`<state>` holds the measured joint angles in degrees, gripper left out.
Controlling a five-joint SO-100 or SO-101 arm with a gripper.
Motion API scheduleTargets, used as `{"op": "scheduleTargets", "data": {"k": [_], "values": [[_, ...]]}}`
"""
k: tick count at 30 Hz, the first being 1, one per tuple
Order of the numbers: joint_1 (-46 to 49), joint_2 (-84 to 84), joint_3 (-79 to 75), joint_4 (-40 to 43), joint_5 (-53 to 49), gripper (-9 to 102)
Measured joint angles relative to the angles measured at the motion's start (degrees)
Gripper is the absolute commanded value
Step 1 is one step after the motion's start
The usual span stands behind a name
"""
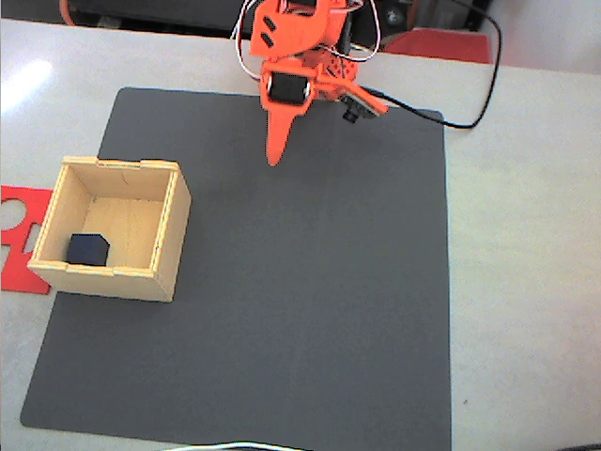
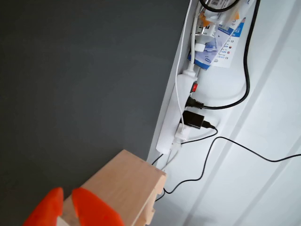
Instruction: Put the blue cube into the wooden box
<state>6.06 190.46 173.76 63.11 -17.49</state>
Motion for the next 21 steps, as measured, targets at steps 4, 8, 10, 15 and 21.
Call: {"op": "scheduleTargets", "data": {"k": [4, 8, 10, 15, 21], "values": [[0.00, 0.00, 0.79, -0.18, 1.67, 0], [0.00, 0.00, 0.79, -0.18, 1.85, 0], [0.00, 0.00, 0.79, -0.18, 1.85, 0], [0.00, 0.00, 0.79, -0.18, 1.85, 0], [0.00, 0.00, 0.79, -0.18, 1.85, 0]]}}
